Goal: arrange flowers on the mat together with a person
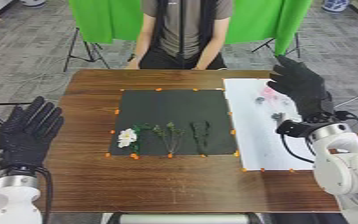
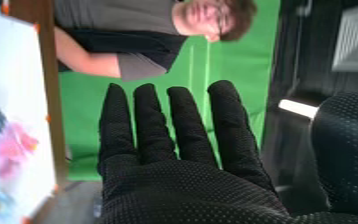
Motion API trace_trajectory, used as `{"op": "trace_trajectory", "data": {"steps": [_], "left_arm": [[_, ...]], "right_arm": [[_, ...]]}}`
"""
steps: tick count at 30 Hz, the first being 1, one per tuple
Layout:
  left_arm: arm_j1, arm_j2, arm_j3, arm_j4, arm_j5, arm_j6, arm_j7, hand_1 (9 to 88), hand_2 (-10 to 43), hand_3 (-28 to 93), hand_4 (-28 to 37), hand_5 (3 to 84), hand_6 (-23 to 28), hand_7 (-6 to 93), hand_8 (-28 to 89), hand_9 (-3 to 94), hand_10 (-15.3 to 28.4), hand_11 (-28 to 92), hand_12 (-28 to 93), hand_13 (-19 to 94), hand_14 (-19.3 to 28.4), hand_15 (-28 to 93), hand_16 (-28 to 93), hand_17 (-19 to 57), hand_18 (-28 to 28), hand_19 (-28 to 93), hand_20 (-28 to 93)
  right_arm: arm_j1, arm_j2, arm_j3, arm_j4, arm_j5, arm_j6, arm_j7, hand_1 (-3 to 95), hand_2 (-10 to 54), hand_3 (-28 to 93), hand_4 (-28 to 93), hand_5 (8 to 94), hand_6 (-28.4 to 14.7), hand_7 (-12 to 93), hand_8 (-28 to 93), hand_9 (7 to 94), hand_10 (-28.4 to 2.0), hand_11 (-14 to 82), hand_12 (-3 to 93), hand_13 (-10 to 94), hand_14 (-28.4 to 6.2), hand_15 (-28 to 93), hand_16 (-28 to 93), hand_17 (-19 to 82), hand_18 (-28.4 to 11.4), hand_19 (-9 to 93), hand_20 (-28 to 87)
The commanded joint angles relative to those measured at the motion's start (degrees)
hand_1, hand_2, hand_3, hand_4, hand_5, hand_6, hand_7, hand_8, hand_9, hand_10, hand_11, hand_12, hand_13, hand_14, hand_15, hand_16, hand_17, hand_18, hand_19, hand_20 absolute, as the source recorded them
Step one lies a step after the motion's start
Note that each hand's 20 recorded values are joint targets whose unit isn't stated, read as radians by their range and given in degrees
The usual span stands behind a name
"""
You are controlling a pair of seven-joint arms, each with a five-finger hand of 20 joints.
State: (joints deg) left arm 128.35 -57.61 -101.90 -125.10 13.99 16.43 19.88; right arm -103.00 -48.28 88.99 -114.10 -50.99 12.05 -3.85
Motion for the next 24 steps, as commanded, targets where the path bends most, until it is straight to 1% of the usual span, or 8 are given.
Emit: {"op": "trace_trajectory", "data": {"steps": [1,4,7,9,12,18,21,24], "left_arm": [[-2.6,1.18,1.23,1.23,-2.2,0.28,0.23,27.2,16.2,68,-28.3,40.1,7.5,17.5,-12,35.3,15.1,19,8,25,13.7,30,-9,-4.9,12.7,33,11],[-3.4,1.6,1.13,1.23,-2.57,0.23,0.34,26.7,16.4,69,-28.3,39.9,7.4,17.4,-11,35.3,15.1,19,8,25,13.7,30,-9,-4.9,12.7,33,11],[-4.0,1.98,0.93,1.19,-1.82,-0.77,0.0,26.5,16.3,69,-28.3,40.0,7.4,17.1,-11,35.2,15.1,19,8,25,13.6,29,-9,-4.9,12.7,33,11],[-4.3,2.08,1.09,1.2,-2.16,-0.85,0.45,26.7,16.2,69,-28.3,40.1,7.4,17.0,-11,35.4,14.4,19,8,25,13.1,29,-9,-4.8,12.7,33,11],[-4.4,2.16,1.27,1.02,-2.52,0.09,1.27,26.9,16.1,69,-28.3,42.0,6.4,16.7,-11,37.3,13.7,18,7,26,11.3,26,-10,-3.7,11.5,32,10],[-4.2,1.77,1.19,1.04,-2.98,0.3,1.46,27.3,15.8,69,-28.3,43.5,6.1,16.7,-12,38.9,13.4,18,7,27,10.7,26,-10,-3.0,10.8,31,10],[-4.1,1.76,1.08,1.06,-3.32,0.53,1.52,27.3,15.7,70,-28.3,43.3,6.2,16.7,-12,38.8,13.4,18,7,26,11.2,26,-10,-3.2,10.9,31,10],[-4.5,1.85,1.32,1.24,-3.92,0.91,1.57,27.4,15.6,70,-28.3,43.2,6.3,16.6,-11,38.7,13.5,18,7,27,11.5,27,-10,-3.3,11.0,32,10]], "right_arm": [[-0.3,-2.3,-0.1,-0.2,0.0,1.2,-0.3,13.0,11.2,70,-24,35.6,-1.4,10,-8,34.6,-13.6,2.7,13.7,27,-14.1,9,23,10,-15.7,33,12],[-0.5,-2.4,0.5,-0.6,-0.2,0.7,-0.2,13.1,11.2,70,-24,35.7,-1.3,10,-8,34.6,-13.6,2.7,13.7,27,-14.2,9,24,10,-15.7,32,12],[-1.5,-2.3,1.5,-1.4,-0.4,0.7,-0.6,13.1,11.3,70,-24,35.8,-1.4,10,-8,34.6,-13.6,2.7,13.7,27,-14.2,8,24,10,-15.7,32,12],[-2.2,-2.2,2.4,-1.7,-0.3,0.1,-0.9,13.0,11.3,70,-24,35.9,-1.4,10,-8,34.6,-13.7,2.7,13.6,27,-14.3,8,24,10,-15.8,32,12],[-2.3,-2.4,2.5,-1.9,-0.6,0.4,-1.0,13.0,11.3,70,-24,36.1,-1.5,10,-8,34.6,-13.6,2.7,13.5,27,-14.2,8,24,10,-15.8,32,12],[-2.5,-2.3,2.6,-2.0,-0.8,1.1,-0.9,13.1,11.4,70,-24,36.9,-1.6,10,-8,34.8,-13.7,2.8,13.5,27,-14.5,7,25,10,-15.8,32,12],[-3.3,-2.6,3.6,-2.3,-1.3,0.5,-0.7,13.6,10.6,70,-23,37.7,-1.8,10,-8,35.3,-13.9,3.0,13.8,28,-14.6,10,26,11,-15.8,38,16],[-4.0,-2.9,4.8,-2.7,-1.9,0.6,-0.6,14.5,9.5,70,-23,38.6,-2.0,11,-8,36.7,-14.3,3.3,15.0,30,-15.2,23,25,11,-17.0,50,24]]}}
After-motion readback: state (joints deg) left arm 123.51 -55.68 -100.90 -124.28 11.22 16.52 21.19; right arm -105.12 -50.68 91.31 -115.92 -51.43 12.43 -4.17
